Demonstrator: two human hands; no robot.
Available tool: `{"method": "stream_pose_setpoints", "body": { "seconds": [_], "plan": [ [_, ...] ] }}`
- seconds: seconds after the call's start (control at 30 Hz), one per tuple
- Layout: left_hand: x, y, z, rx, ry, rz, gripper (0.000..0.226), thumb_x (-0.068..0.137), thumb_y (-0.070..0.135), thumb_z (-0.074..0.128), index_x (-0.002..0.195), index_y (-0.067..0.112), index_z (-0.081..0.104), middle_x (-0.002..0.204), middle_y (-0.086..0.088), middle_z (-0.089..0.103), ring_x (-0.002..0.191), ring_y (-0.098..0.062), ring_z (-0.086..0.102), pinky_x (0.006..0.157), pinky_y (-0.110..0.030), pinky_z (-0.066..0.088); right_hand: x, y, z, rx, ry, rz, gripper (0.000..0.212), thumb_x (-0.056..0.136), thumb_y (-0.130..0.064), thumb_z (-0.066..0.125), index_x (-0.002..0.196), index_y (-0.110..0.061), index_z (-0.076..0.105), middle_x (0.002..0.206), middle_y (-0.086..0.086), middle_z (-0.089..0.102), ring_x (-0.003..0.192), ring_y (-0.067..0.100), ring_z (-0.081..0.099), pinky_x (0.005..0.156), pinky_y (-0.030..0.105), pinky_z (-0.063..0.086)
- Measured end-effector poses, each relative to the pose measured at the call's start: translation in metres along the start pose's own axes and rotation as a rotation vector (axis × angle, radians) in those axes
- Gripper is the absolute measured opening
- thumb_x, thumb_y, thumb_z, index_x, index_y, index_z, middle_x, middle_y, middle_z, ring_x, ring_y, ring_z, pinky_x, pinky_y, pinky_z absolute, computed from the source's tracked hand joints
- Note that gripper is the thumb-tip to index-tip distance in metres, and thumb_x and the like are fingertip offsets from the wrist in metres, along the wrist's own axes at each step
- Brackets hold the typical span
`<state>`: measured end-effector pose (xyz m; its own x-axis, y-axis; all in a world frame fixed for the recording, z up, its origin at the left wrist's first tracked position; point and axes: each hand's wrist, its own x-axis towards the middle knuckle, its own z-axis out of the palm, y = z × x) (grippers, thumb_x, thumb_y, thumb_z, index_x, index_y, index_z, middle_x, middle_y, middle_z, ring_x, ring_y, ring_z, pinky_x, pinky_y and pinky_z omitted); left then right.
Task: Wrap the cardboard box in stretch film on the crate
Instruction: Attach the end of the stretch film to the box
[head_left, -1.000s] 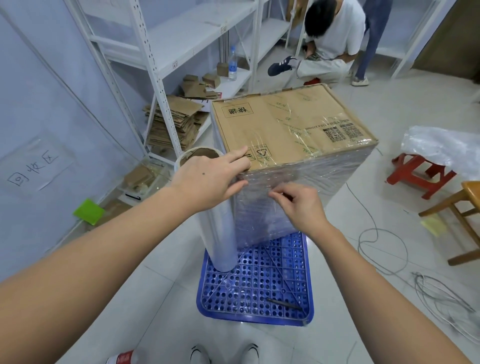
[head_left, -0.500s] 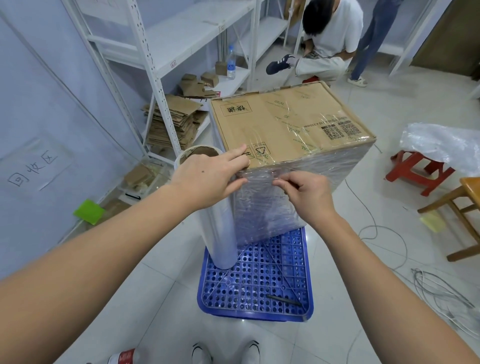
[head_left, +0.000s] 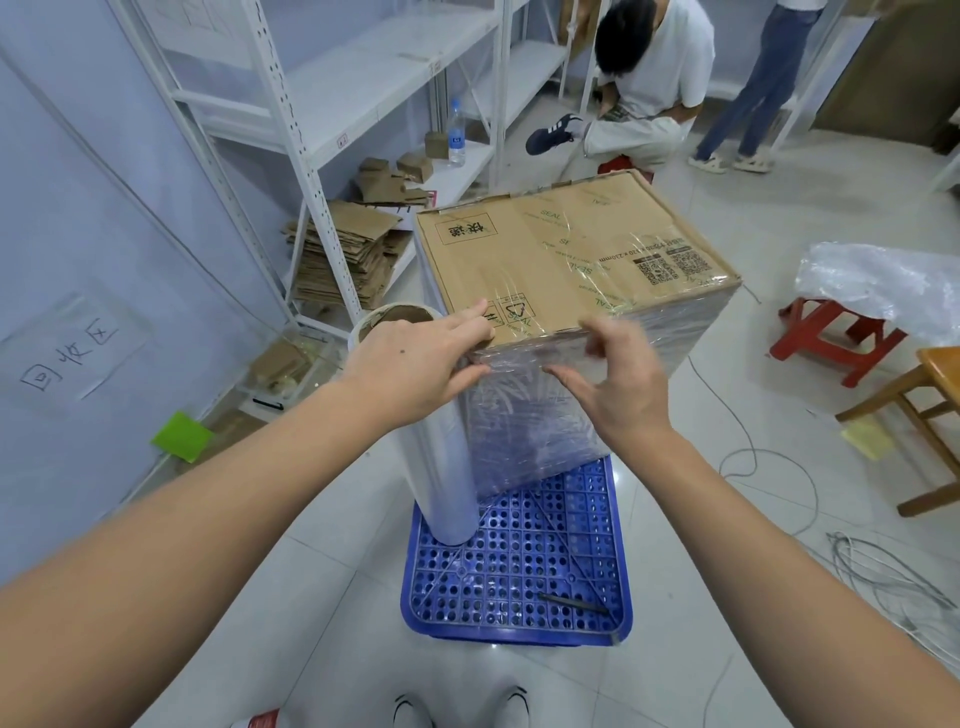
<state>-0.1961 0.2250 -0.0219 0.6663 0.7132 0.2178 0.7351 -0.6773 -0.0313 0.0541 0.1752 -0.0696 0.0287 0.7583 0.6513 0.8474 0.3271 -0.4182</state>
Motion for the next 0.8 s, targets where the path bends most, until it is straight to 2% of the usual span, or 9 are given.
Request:
{"method": "stream_pose_setpoints", "body": {
  "seconds": [0.07,0.13,0.23,0.37,0.47,0.57,0.63,0.7,0.8],
  "plan": [
    [0.000,0.000,-0.001,-0.012,0.003,-0.004,0.040,0.099,0.056,0.053,0.124,0.025,0.060,0.160,0.012,0.042,0.073,-0.029,0.073,0.053,-0.038,0.057,0.019,0.008,-0.003,-0.163,0.045,-0.127,0.060,0.066,-0.046,0.084,0.115,-0.019,0.063,0.103,0.011,0.057,0.095,0.025,0.049,0.082,0.036,0.039],
    [0.001,0.000,-0.001,-0.010,-0.004,-0.007,0.040,0.099,0.055,0.055,0.125,0.024,0.060,0.160,0.012,0.042,0.076,-0.029,0.073,0.054,-0.037,0.056,0.035,0.014,-0.003,-0.205,-0.024,-0.205,0.049,0.065,-0.052,0.082,0.098,-0.016,0.072,0.111,0.011,0.059,0.105,0.029,0.050,0.089,0.039,0.035],
    [0.002,0.000,-0.003,-0.021,-0.024,-0.010,0.043,0.099,0.055,0.055,0.128,0.023,0.060,0.161,0.012,0.041,0.082,-0.029,0.074,0.057,-0.036,0.056,0.044,0.019,0.000,-0.091,-0.164,-0.201,0.041,0.066,-0.047,0.084,0.085,-0.014,0.069,0.100,0.003,0.062,0.095,0.027,0.056,0.087,0.040,0.039],
    [0.002,0.004,-0.007,-0.050,-0.070,-0.018,0.044,0.099,0.053,0.059,0.131,0.022,0.058,0.163,0.011,0.038,0.091,-0.029,0.074,0.063,-0.035,0.053,0.043,0.011,-0.007,-0.070,-0.223,-0.150,0.031,0.073,-0.037,0.082,0.087,-0.013,0.069,0.098,0.003,0.061,0.092,0.026,0.055,0.084,0.041,0.043],
    [0.002,0.002,-0.009,-0.050,-0.103,-0.003,0.047,0.099,0.052,0.060,0.134,0.021,0.055,0.166,0.009,0.034,0.093,-0.032,0.073,0.066,-0.038,0.057,0.040,-0.009,-0.015,-0.142,-0.274,-0.113,0.026,0.079,-0.028,0.079,0.098,-0.012,0.068,0.105,0.004,0.061,0.099,0.029,0.054,0.089,0.047,0.047],
    [0.004,0.001,-0.011,-0.044,-0.149,0.008,0.048,0.098,0.045,0.063,0.138,0.021,0.049,0.168,0.006,0.029,0.102,-0.036,0.071,0.074,-0.045,0.058,0.034,-0.037,-0.009,-0.241,-0.400,-0.192,0.056,0.075,-0.033,0.081,0.124,-0.012,0.062,0.125,0.007,0.058,0.119,0.030,0.050,0.111,0.047,0.034],
    [0.006,-0.002,-0.013,-0.060,-0.196,0.015,0.055,0.097,0.042,0.064,0.144,0.023,0.043,0.170,0.005,0.024,0.111,-0.036,0.068,0.081,-0.046,0.057,0.030,-0.051,0.004,-0.272,-0.489,-0.179,0.076,0.073,-0.038,0.082,0.137,-0.014,0.050,0.140,0.006,0.051,0.132,0.026,0.043,0.117,0.044,0.022],
    [0.007,-0.009,-0.016,-0.125,-0.249,0.045,0.066,0.095,0.039,0.066,0.152,0.023,0.036,0.172,0.003,0.018,0.121,-0.034,0.064,0.091,-0.046,0.055,0.030,-0.058,0.015,-0.261,-0.445,-0.150,0.069,0.073,-0.032,0.083,0.133,-0.012,0.055,0.139,0.006,0.054,0.130,0.027,0.047,0.114,0.044,0.029],
    [0.010,-0.028,-0.026,-0.171,-0.324,0.181,0.082,0.093,0.039,0.070,0.161,0.028,0.025,0.174,0.007,0.004,0.135,-0.026,0.054,0.103,-0.040,0.049,0.033,-0.059,0.017,-0.200,-0.311,-0.105,0.045,0.074,-0.024,0.083,0.114,-0.011,0.068,0.128,0.005,0.063,0.113,0.029,0.058,0.093,0.039,0.045]
  ]
}}
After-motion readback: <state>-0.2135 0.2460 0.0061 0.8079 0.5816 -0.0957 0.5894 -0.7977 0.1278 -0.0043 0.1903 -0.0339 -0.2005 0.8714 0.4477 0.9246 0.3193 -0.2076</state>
